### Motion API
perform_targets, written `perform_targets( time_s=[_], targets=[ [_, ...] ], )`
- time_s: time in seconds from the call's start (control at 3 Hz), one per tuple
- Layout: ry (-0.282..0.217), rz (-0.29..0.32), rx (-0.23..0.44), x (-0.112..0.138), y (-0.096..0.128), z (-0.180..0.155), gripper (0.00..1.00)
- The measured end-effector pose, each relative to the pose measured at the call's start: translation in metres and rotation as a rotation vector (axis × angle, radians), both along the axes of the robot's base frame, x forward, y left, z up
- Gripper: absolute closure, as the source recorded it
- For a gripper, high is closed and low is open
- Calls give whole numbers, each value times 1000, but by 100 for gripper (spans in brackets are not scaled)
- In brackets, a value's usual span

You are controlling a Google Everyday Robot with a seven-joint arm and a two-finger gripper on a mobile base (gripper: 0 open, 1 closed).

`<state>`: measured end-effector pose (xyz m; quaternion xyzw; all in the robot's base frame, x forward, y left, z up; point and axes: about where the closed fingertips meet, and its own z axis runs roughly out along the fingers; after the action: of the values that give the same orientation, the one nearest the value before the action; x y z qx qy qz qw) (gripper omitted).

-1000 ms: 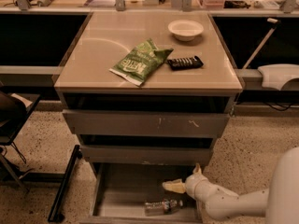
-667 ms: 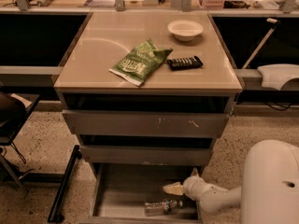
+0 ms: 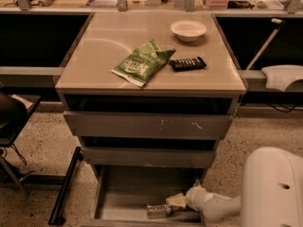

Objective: Pick water bottle from bottom drawer and place on counter

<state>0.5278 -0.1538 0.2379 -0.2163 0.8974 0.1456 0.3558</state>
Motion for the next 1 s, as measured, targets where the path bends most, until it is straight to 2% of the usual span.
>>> perform_targets(
  time_s=[0.33, 1.0],
  targets=[
    [112, -17, 50, -32, -1, -60, 0],
    [111, -17, 50, -32, -1, -57, 0]
  ],
)
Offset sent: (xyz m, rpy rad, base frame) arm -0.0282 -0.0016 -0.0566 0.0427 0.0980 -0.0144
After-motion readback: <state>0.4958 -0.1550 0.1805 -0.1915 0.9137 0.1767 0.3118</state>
